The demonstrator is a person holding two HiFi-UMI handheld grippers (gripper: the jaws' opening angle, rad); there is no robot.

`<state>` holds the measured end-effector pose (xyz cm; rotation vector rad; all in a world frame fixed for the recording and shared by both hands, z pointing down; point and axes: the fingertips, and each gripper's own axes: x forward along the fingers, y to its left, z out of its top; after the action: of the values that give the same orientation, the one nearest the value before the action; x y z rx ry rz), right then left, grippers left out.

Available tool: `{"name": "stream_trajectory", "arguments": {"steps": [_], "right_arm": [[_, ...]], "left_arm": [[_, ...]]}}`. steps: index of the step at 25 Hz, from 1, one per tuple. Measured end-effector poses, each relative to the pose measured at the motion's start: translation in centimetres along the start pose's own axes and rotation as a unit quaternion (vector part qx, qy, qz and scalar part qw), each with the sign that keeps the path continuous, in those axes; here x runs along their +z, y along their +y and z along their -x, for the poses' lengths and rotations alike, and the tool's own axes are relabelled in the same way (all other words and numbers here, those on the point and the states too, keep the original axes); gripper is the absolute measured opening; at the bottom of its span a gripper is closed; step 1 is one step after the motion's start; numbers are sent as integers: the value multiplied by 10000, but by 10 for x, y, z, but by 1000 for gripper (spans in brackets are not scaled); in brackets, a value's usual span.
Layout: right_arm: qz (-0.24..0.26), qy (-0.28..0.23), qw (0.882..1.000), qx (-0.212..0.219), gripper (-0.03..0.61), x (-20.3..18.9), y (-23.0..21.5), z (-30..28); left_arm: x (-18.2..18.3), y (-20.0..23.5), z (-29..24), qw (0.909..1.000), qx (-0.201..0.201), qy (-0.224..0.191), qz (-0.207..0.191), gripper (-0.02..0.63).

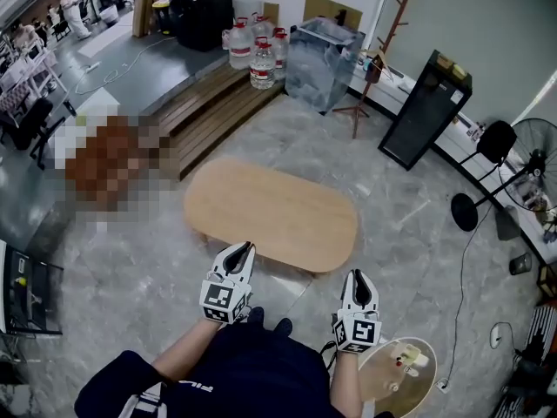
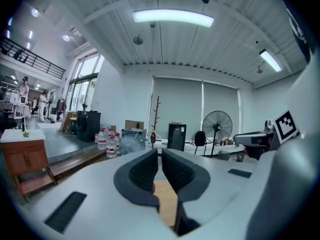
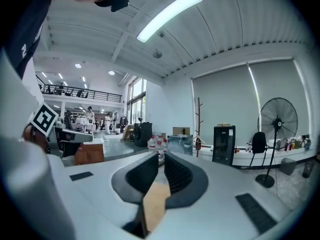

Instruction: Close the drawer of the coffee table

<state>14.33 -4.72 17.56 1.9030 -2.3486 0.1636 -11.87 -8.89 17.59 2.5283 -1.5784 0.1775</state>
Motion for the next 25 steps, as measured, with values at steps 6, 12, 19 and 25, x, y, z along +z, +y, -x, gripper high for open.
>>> {"name": "stream_trajectory", "arguments": {"steps": [6, 12, 19, 25], "right_arm": [[-30, -90, 9999, -66, 31, 6, -3, 0], [-8, -132, 9998, 117, 28, 16, -2, -2], [119, -139, 9997, 167, 28, 21, 2, -6], [192, -55, 9996, 178, 28, 22, 0, -8]], "left_arm": [[3, 3, 1, 10000, 33, -84, -27, 26], [8, -3, -2, 9999, -49, -127, -70, 25], [9, -6, -5, 9998, -90, -125, -138, 25], [9, -6, -7, 9998, -101, -97, -162, 25]]}}
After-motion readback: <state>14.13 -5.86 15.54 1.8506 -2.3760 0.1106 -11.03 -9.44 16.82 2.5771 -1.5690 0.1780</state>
